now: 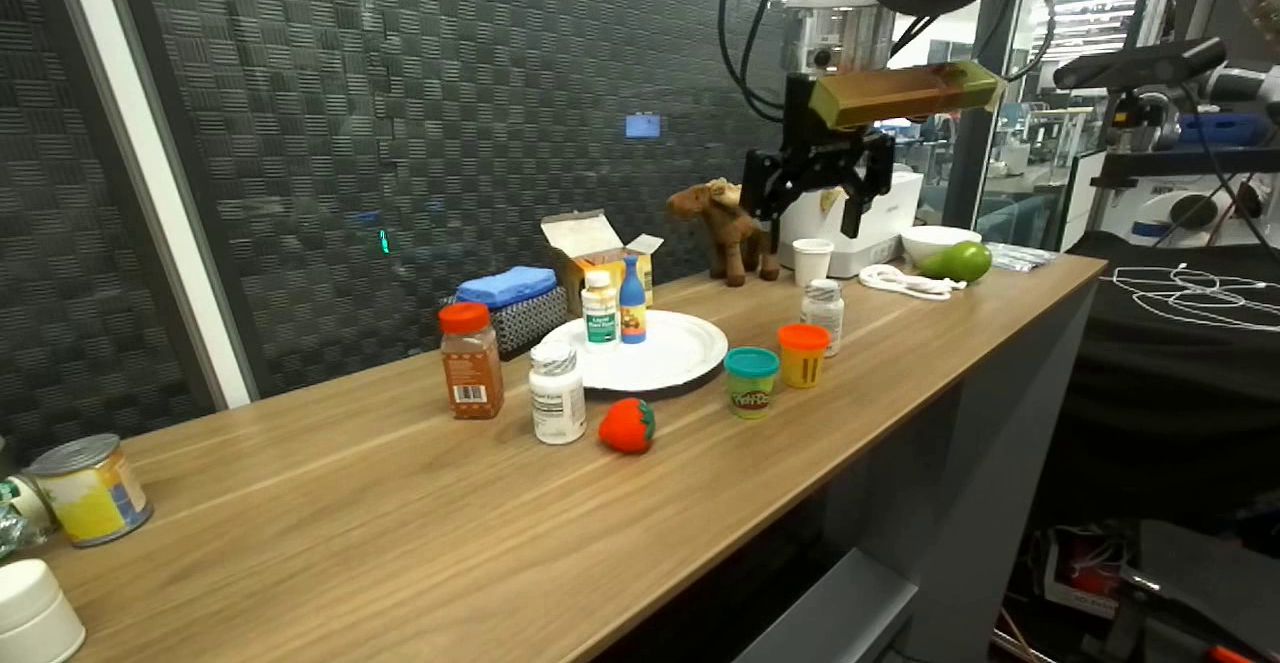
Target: Put the bottles and red plushy on the plate
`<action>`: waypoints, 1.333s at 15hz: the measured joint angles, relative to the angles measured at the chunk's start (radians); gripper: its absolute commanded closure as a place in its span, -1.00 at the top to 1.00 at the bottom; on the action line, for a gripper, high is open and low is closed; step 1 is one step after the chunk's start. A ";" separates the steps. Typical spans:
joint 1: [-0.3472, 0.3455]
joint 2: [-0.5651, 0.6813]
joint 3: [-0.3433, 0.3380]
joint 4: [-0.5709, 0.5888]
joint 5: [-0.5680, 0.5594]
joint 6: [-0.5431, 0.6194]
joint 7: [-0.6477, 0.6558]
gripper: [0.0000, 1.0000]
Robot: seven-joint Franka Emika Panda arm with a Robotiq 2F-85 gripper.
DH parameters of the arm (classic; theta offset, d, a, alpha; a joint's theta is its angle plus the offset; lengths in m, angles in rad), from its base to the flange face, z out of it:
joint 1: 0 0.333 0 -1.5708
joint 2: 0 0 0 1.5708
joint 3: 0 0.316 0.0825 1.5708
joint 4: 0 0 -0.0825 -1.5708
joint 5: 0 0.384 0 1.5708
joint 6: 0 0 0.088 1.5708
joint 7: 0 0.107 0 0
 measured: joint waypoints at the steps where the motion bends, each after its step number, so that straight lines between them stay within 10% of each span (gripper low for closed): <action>1: -0.016 -0.002 -0.008 -0.011 0.019 0.010 -0.028 1.00; 17: -0.082 0.094 -0.047 -0.008 0.203 0.012 -0.361 1.00; 20: -0.078 0.115 -0.041 0.010 0.177 0.015 -0.361 0.61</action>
